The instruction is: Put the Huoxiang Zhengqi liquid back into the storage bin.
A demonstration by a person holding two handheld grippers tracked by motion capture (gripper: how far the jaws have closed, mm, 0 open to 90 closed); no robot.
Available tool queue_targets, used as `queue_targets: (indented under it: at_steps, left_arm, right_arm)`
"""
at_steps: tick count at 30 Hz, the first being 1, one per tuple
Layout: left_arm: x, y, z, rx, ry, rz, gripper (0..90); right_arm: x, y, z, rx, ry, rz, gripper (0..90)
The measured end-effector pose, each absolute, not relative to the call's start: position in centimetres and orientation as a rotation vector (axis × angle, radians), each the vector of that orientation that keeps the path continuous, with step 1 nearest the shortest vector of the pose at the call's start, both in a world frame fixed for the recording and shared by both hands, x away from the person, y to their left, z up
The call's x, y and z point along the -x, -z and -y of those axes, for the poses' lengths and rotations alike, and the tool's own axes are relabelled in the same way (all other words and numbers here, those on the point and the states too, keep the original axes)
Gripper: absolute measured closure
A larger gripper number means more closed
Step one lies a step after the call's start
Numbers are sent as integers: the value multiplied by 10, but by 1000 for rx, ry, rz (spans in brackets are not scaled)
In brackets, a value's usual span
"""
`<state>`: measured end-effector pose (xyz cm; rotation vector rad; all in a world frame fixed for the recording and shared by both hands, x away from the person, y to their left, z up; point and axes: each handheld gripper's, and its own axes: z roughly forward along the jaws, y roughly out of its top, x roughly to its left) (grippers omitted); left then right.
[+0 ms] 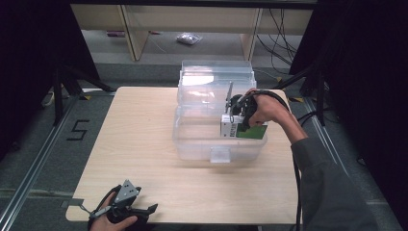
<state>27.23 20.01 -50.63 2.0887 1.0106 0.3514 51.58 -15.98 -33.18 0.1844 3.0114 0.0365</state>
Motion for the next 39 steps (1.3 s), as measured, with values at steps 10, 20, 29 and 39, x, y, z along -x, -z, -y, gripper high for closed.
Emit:
queue_targets:
  at_steps: [10, 20, 29, 39]
  left_arm:
    - [-272, 506, -200, -2089, -350, -1009, 149]
    - [-272, 507, -200, -2088, -349, -1010, 149]
    - [-273, 506, -201, -2107, -361, -1006, 149]
    - [-273, 506, -202, -2124, -351, -1006, 150]
  right_arm:
    - [-523, 350, 163, -219, -19, -3033, 644]
    - [-528, 365, 165, -201, -32, -3052, 644]
    - [-533, 374, 169, -212, -44, -3066, 643]
    - [-533, 389, 171, -195, -38, -3080, 642]
